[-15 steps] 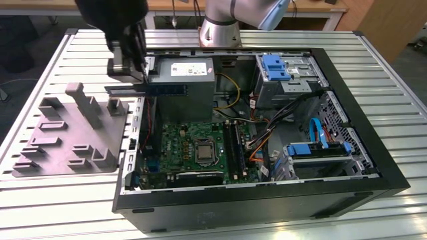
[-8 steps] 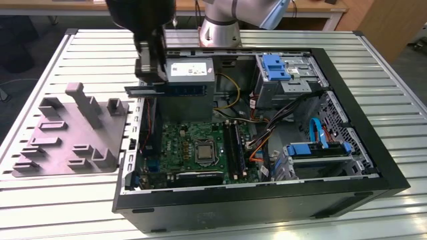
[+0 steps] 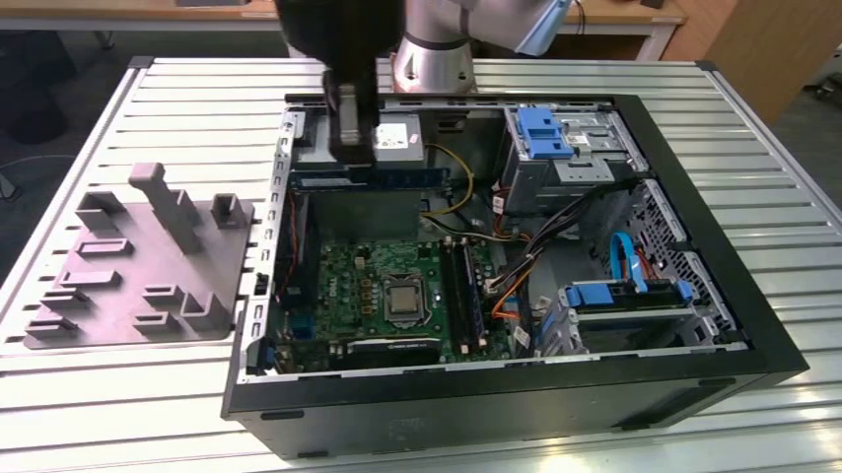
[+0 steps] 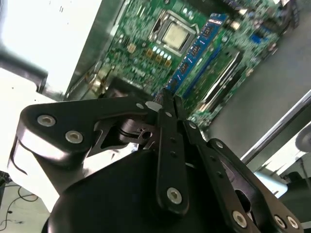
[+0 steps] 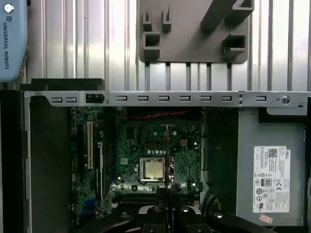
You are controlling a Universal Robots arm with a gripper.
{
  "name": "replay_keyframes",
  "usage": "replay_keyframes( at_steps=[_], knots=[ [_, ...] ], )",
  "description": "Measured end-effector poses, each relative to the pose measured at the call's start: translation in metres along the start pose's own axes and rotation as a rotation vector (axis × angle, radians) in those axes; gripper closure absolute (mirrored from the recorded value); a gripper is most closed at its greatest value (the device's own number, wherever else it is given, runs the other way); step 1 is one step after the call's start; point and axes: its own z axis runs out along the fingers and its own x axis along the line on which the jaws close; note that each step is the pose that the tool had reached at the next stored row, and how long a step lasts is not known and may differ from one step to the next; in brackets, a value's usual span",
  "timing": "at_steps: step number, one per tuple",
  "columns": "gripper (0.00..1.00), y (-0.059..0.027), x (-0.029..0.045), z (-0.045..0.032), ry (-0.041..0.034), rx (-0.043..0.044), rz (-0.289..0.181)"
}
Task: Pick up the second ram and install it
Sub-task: 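Pick up the second ram and move it above second insertion slot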
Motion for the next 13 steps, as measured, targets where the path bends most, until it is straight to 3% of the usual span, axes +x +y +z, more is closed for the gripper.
replay_keyframes(
  at_steps=[8,13],
  knots=[
    [0.87,-0.0348,0.0016,0.0011,0.0,-0.001,0.0],
    [0.87,-0.0384,0.0016,0.0012,0.0,-0.001,0.0]
  ],
)
